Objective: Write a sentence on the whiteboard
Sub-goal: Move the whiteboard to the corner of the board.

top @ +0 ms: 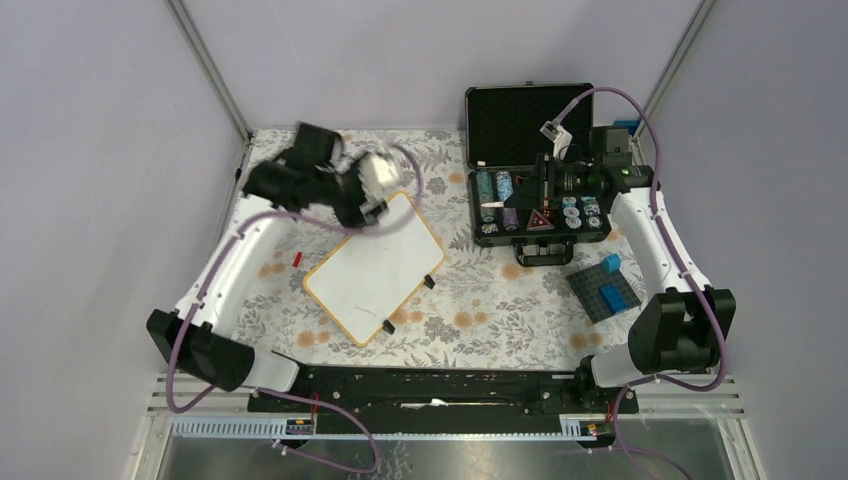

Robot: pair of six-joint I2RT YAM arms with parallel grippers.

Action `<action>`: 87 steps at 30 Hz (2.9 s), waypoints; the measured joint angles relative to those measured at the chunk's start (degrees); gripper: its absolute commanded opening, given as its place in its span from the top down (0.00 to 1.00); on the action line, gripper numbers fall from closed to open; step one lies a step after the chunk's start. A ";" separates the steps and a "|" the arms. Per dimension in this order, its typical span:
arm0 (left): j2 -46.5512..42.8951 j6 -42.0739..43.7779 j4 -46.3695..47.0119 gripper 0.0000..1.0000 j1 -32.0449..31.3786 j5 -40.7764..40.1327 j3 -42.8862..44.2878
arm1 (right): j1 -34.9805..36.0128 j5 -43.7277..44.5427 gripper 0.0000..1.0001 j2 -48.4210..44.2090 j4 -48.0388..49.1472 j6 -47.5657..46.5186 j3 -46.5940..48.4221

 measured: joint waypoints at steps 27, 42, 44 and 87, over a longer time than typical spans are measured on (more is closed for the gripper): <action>4.63 10.71 6.69 0.49 -46.38 -20.76 -39.52 | -12.07 -5.07 1.00 -4.33 5.42 2.38 -5.62; 10.75 13.16 9.55 0.92 -47.17 -26.93 -38.99 | -12.07 -5.95 1.00 -4.42 5.90 2.86 -6.25; 12.37 13.29 8.55 0.94 -47.15 -27.08 -37.33 | -12.09 -6.03 1.00 -4.42 6.03 2.86 -6.25; 15.82 5.84 3.43 0.01 -56.96 -24.74 -15.17 | -12.39 -7.02 1.00 -6.69 7.65 0.68 -8.07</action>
